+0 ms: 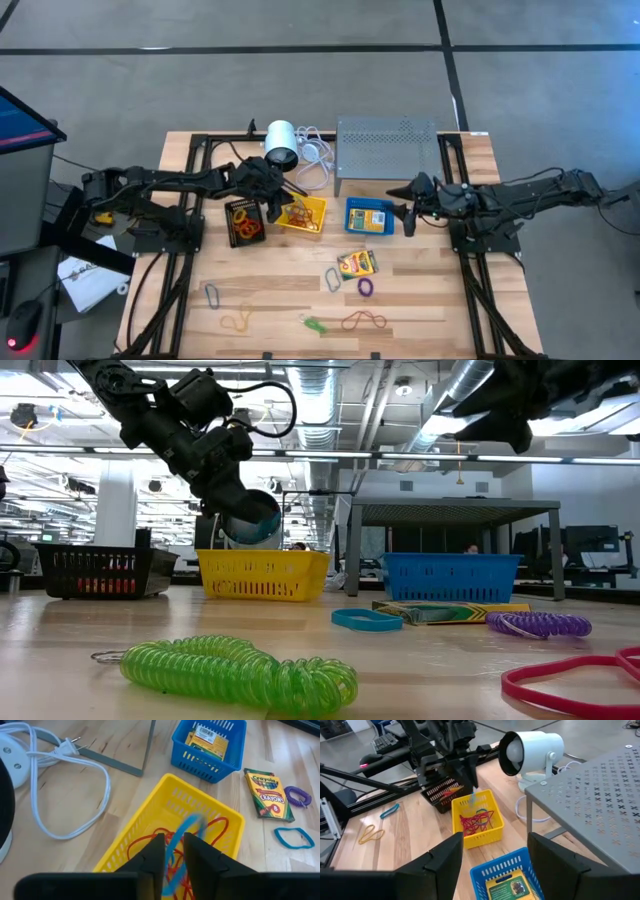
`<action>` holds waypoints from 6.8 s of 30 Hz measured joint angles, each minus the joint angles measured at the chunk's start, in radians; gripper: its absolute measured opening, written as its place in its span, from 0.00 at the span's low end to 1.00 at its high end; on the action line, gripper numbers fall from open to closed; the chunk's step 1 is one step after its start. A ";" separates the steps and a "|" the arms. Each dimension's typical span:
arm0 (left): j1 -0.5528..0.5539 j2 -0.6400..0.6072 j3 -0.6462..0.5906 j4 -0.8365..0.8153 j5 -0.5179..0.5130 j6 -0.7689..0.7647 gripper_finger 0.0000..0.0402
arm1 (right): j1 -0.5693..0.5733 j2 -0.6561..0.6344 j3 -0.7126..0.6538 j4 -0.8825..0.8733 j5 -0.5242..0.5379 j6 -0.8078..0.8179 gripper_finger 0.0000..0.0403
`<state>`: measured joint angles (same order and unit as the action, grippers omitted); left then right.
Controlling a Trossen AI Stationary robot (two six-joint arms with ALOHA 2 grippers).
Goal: Pick & Place Office Desk Supplies
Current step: Put the blue rubber band into the yellow bin, then put the green spring keychain into the black bin
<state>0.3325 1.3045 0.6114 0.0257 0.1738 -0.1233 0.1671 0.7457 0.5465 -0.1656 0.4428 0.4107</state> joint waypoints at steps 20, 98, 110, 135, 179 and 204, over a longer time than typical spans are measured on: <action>-0.090 0.000 0.001 0.312 0.335 -0.121 0.44 | 0.030 0.000 0.000 0.001 0.000 0.000 0.54; -0.858 0.750 0.635 -0.206 -0.153 0.142 0.48 | 0.213 0.111 0.022 0.148 -0.077 0.035 0.54; -0.856 0.751 0.635 -0.207 -0.195 0.120 0.16 | 0.213 0.111 0.022 0.151 -0.076 0.034 0.54; -0.856 0.414 0.566 -0.274 -0.374 0.081 0.02 | 0.213 0.111 0.021 0.151 -0.076 0.032 0.54; -0.595 -0.456 0.077 -0.916 -0.489 -0.668 0.02 | 0.169 0.111 0.021 0.148 -0.076 -0.003 0.54; -0.339 -0.277 0.078 -0.990 -0.343 -0.571 0.03 | 0.152 0.111 0.021 0.117 -0.076 -0.003 0.54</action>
<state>-0.0066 1.0278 0.6895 -0.9646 -0.1694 -0.6944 0.3195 0.8566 0.5678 -0.0490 0.3668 0.4076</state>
